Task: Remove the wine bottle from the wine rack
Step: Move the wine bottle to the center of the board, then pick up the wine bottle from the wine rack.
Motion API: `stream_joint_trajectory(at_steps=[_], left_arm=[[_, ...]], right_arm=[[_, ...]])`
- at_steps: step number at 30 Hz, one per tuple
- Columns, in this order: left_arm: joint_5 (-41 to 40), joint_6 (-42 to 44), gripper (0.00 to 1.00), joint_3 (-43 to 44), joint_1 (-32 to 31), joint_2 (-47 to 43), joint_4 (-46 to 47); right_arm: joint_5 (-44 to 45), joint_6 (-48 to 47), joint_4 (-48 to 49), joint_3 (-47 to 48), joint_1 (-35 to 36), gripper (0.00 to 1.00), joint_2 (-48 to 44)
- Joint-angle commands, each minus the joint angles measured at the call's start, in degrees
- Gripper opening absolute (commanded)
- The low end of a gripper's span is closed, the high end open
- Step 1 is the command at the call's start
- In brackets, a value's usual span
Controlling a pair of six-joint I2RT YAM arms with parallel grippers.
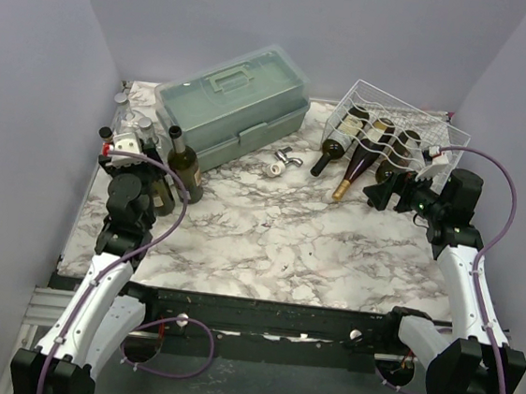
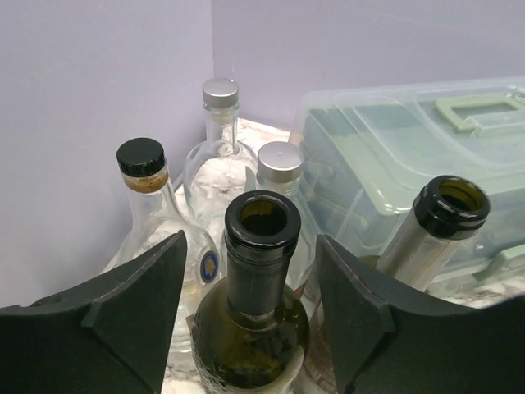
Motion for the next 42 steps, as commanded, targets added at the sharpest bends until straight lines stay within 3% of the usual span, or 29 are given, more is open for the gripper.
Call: stream_joint_trajectory(at_steps=[1,10,15,19,30,42], left_arm=[[1.5,-0.85,0.72,1.39,0.33,-3.52,0.35],[6.83,-5.59,0.99,5.91,0.38,-11.05,-13.19],[15.23,-10.26,0.99,13.13,0.38,-11.65,-26.28],[23.29,-12.24,0.99,17.55,0.38,-11.63,-31.68],[43.55,-19.27,0.99,22.02,0.41,-9.46,-35.21],[57.52,-26.49,0.99,21.3,0.33,-7.53,-32.48]], right_arm=[[1.04,-0.83,0.17,-0.41,-0.14,1.0,-0.88],[0.01,-1.5,-0.17,-0.35,-0.14,1.0,-0.9],[-0.53,-2.07,-0.27,-0.44,-0.12,1.0,-1.09],[-0.29,-2.12,-0.26,-0.47,-0.16,1.0,-1.08],[-0.45,-2.16,0.5,-1.2,-0.13,1.0,-2.01],[0.95,-1.76,2.71,-2.7,-0.15,1.0,-2.17]])
